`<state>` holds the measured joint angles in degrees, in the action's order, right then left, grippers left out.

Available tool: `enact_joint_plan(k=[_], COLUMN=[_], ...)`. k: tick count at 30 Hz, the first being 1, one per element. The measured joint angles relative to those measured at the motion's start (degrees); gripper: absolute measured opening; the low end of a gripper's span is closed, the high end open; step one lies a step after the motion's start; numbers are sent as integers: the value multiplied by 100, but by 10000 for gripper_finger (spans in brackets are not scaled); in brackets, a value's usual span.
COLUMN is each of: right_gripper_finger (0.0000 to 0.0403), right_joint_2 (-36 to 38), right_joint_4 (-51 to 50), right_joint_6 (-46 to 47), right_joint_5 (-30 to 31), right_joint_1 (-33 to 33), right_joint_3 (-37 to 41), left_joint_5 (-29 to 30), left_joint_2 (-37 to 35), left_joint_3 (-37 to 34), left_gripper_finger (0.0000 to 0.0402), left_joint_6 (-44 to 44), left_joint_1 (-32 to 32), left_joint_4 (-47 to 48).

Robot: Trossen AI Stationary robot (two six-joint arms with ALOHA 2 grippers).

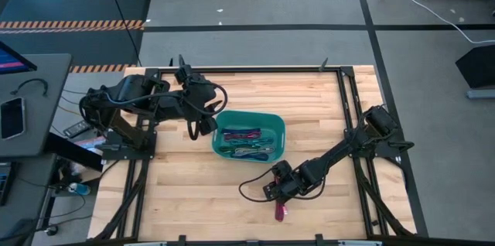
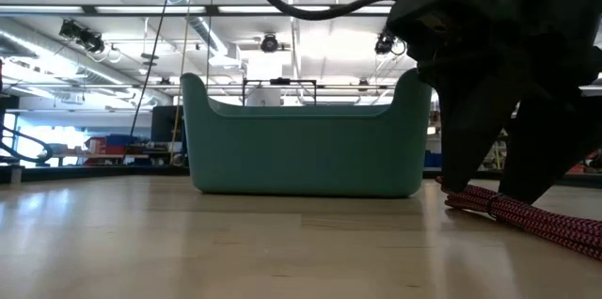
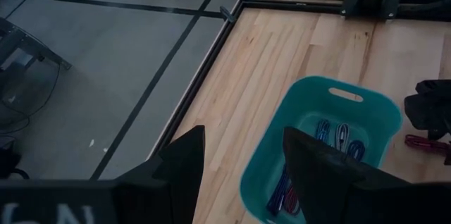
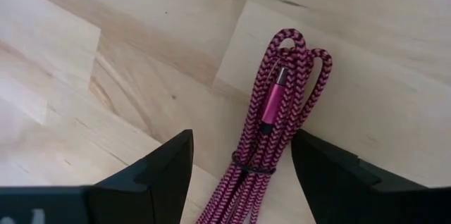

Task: Pick and place USB-C Cables
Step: Put the pink charger cable into the green bin

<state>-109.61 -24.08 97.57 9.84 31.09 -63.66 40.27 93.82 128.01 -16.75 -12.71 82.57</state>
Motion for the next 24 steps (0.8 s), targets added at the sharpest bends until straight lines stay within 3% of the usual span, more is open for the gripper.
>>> enact_joint_plan(k=[3, 6, 14, 24], right_gripper_finger=[234, 200, 20, 18], right_joint_2=[-4, -7, -28, 159], right_joint_4=[-36, -145, -150, -77], right_joint_6=[3, 6, -178, -1089], right_joint_5=[-97, -219, -555, -680], right_joint_1=[-5, -19, -20, -13], right_joint_3=[0, -7, -6, -176], left_joint_5=[-1, -1, -2, -2], left_joint_2=[0, 0, 0, 0], left_joint_3=[1, 1, 0, 1], left_gripper_finger=[199, 199, 199, 199], left_joint_6=[-1, -14, -15, -13], left_joint_1=[0, 0, 0, -2], left_joint_4=[1, 0, -1, -1])
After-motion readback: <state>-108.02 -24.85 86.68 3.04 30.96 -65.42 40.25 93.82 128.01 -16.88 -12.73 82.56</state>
